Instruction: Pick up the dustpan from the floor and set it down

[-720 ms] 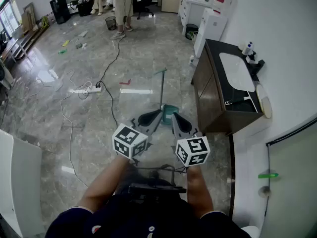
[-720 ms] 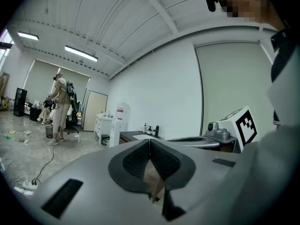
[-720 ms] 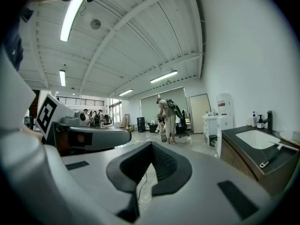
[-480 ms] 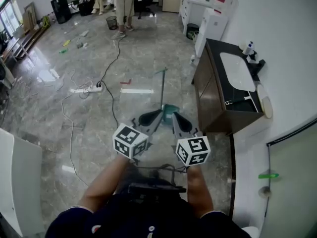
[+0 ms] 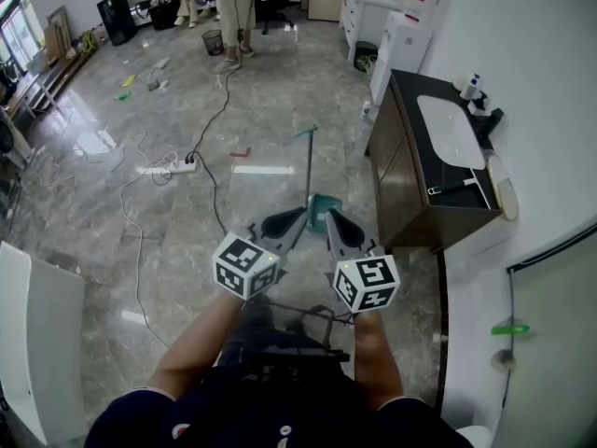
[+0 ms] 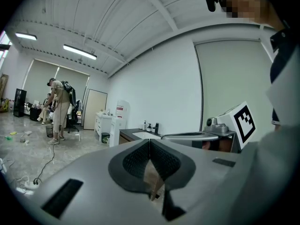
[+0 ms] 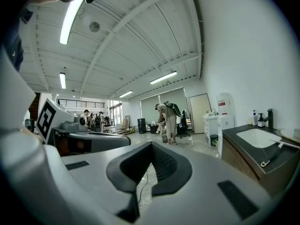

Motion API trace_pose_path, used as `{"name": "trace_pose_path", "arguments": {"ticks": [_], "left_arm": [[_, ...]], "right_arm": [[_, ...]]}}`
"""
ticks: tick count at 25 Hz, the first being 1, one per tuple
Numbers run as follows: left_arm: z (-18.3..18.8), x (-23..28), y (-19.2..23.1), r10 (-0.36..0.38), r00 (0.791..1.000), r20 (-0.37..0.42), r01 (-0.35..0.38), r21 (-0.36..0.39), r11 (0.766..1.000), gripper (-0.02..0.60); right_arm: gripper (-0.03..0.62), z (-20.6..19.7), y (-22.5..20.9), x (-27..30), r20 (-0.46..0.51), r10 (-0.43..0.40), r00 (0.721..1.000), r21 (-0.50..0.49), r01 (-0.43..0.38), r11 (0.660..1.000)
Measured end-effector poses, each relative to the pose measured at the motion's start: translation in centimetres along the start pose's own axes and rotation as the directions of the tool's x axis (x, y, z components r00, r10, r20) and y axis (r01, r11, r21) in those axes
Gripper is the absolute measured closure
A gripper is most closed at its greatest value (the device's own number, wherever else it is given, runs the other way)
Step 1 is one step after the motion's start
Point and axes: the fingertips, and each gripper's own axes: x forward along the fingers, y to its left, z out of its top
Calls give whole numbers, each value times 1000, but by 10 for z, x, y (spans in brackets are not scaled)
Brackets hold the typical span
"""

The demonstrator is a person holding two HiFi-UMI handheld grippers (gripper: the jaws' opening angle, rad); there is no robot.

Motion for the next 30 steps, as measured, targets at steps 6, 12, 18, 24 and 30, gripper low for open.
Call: {"name": "trace_pose_path", "arguments": {"ticks": [6, 12, 18, 24, 30], "left_arm": [[-2, 8, 10, -23, 1000, -7, 22, -18, 1000, 568], [1, 32, 33, -43, 999, 1, 43, -33, 999, 568], [-3, 59, 77, -48, 999, 0, 48, -49, 998, 568], [-10, 97, 148, -53, 999, 12, 54, -86, 995, 568], [-9, 131, 221, -84, 996, -4, 83, -105, 991, 568]], "right_arm": [[588, 3, -5, 12, -6, -13, 1000, -3, 13, 1000], [588, 6, -21, 37, -21, -28, 999, -12, 27, 1000], [588, 2, -42, 83, -52, -42, 998, -21, 41, 999], [588, -6, -68, 150, -99, -62, 993, -43, 58, 997], [588, -7, -94, 217, -148, -116, 982, -49, 110, 993]]}}
